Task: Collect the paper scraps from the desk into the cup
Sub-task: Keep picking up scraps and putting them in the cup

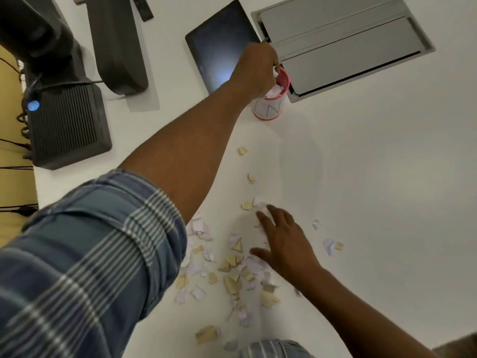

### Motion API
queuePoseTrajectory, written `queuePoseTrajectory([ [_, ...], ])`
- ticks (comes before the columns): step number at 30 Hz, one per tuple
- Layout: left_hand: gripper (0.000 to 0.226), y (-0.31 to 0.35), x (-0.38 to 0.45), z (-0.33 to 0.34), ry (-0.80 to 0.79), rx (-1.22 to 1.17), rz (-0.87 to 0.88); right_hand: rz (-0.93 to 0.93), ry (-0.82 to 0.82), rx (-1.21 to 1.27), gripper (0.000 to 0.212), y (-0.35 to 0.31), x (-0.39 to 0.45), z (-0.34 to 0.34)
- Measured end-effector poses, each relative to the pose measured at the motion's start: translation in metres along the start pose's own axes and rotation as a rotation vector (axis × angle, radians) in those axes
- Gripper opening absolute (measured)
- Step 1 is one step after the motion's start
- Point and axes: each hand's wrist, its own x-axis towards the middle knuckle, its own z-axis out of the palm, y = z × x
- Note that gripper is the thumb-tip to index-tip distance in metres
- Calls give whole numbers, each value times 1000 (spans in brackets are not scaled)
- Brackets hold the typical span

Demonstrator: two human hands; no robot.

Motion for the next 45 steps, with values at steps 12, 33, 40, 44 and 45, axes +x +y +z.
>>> queuePoseTrajectory([
  [12,36,7,14,9,-192,107,42,116,-100,-62,115,11,-9,4],
  [33,28,-102,-198,10,188,-195,-168,-64,-66,-120,109,-11,38,10],
  [40,78,-163,-316,28,-212,19,-486,-279,-166,-262,103,-30,36,24],
  [44,102,-157,-346,35,-381,16,-407,-407,-194,-360,80,-38,17,32],
  [45,103,-153,-350,38,-394,53,-375,-423,-193,-356,69,-40,11,34],
])
